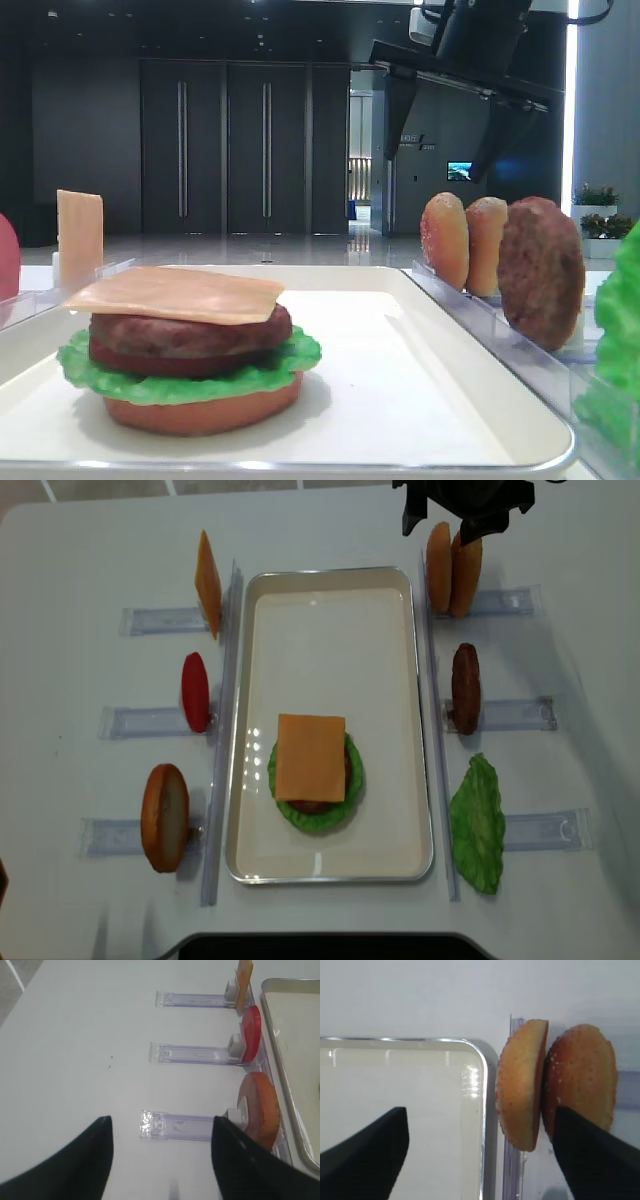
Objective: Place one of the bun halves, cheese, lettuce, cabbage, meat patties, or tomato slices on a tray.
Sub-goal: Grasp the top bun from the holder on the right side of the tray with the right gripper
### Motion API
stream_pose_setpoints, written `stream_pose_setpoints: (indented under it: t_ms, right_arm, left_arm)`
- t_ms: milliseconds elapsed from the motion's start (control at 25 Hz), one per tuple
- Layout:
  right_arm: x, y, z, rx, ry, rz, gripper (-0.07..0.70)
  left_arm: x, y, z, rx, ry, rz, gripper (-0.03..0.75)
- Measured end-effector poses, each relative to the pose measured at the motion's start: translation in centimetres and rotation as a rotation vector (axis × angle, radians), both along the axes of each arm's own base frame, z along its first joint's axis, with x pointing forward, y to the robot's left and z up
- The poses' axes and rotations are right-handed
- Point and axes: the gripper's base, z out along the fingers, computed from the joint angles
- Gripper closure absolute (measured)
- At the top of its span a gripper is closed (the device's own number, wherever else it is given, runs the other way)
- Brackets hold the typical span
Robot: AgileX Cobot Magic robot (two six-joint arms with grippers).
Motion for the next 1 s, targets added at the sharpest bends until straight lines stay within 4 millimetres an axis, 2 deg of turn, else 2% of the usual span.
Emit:
stream_pose_setpoints:
  t_ms: [400, 1000]
  right_arm:
    - [0.5, 0.1, -1.7, -0.025, 0.028, 0.012, 0.075]
    - [0.7, 0.2, -1.8, -0.017, 0.006, 0.011, 0.075]
  left_arm:
    - [0.0, 0.0, 0.0, 0.000, 0.000, 0.000, 0.244]
    - [0.0, 0.0, 0.0, 0.000, 0.000, 0.000, 0.244]
